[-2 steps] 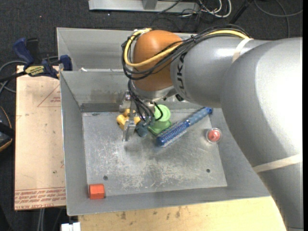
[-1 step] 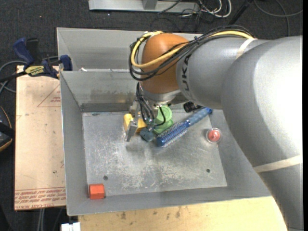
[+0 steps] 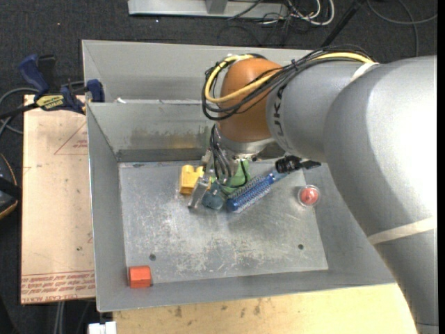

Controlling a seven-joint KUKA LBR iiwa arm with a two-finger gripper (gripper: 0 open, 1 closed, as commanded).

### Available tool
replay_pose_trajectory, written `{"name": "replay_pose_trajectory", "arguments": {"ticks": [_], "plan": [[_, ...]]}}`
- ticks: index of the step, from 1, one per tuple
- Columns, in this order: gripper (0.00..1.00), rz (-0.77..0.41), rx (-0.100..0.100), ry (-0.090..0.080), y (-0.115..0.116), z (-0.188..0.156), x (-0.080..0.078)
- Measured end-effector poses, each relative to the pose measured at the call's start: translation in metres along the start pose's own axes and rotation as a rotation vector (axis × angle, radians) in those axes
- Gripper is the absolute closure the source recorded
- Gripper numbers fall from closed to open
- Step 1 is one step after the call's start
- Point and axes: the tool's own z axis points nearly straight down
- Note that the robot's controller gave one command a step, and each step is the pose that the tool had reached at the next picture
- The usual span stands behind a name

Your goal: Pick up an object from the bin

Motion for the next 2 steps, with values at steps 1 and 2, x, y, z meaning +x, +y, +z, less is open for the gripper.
{"name": "replay_pose_trajectory", "arguments": {"ticks": [1, 2], "plan": [[0.0, -0.003, 0.007, -0.001, 0.0025, -0.0028, -0.0014], [1.0, -0.001, 0.004, -0.006, 0.003, -0.0046, -0.0029]]}}
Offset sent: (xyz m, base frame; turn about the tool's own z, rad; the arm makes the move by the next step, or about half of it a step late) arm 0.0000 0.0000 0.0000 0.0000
